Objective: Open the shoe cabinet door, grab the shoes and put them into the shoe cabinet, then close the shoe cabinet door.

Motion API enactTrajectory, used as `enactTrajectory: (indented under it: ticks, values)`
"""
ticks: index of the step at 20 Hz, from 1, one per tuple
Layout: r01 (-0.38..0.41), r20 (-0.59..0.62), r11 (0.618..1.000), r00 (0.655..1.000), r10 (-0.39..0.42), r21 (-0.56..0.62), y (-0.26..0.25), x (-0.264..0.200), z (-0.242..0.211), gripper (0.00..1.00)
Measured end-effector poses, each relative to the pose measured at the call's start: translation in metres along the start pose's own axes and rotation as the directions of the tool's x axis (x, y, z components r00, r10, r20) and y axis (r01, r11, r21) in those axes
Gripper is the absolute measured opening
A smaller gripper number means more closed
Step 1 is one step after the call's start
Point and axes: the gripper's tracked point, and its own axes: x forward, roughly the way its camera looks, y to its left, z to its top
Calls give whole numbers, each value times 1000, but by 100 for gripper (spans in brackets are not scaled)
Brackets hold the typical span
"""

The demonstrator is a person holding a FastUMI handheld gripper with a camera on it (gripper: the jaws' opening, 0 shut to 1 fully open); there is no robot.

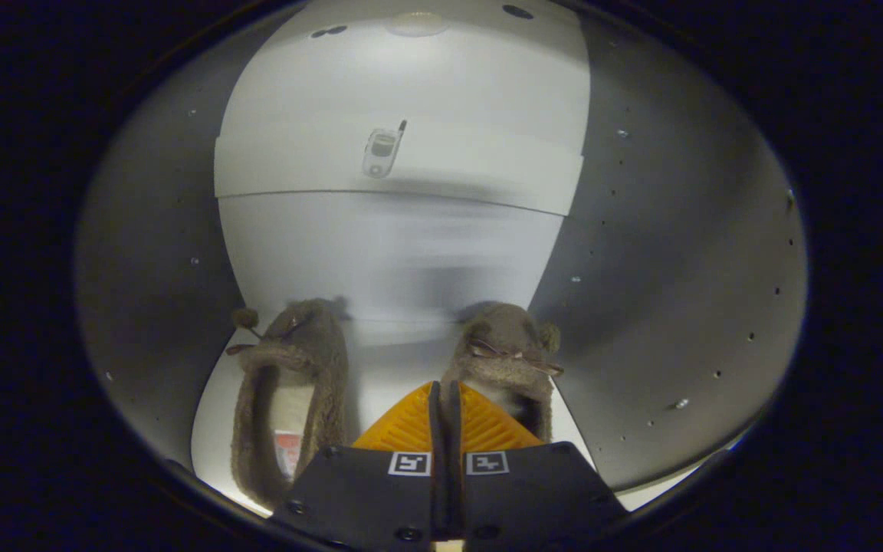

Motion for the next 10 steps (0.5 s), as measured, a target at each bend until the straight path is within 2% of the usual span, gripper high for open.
enactTrajectory:
  ticks: [1, 7, 8, 9, 10]
  values:
    - [-15, -18, 1000, 1000, 15, 1, 4, 2, -3, 3]
    - [8, -46, 999, 999, -6, 42, 1, 3, -6, 3]
    - [14, -39, 999, 999, -12, 49, 1, 1, -5, 11]
    - [23, -39, 998, 999, -21, 54, -1, 1, -5, 11]
    - [34, -41, 998, 999, -31, 55, -3, -1, -6, 15]
